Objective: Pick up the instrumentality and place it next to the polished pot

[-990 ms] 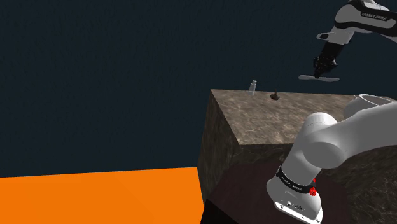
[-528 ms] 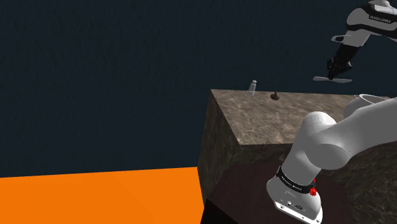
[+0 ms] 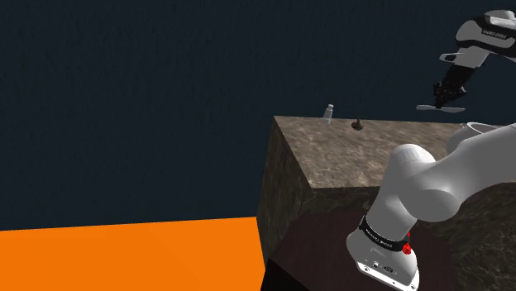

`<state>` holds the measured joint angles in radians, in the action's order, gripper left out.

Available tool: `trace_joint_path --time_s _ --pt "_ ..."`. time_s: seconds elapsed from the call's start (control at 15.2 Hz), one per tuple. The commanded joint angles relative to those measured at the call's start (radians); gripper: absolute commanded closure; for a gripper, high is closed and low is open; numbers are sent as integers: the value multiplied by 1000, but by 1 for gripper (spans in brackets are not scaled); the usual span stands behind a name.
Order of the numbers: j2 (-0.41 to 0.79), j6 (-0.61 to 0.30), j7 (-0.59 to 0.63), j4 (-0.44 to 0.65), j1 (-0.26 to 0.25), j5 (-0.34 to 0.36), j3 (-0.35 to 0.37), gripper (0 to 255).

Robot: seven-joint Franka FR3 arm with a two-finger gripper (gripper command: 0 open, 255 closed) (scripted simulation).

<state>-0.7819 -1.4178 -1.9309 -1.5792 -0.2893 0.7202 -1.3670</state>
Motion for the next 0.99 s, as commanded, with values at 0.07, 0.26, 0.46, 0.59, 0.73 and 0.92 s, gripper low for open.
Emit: trace_joint_path --time_s 0.07,0.26,0.46,0.59,0.73,0.92 --pt "-15 -33 10 -48 20 12 -1 255" --pt "-30 -64 19 -89 33 24 -7 255" --pt "-44 -95 28 -128 43 37 -16 255" --pt "-53 -115 33 -152 49 47 -23 255" --pt "-62 -135 39 -175 54 56 -31 255" --pt "-74 -164 47 -208 59 71 -46 255"
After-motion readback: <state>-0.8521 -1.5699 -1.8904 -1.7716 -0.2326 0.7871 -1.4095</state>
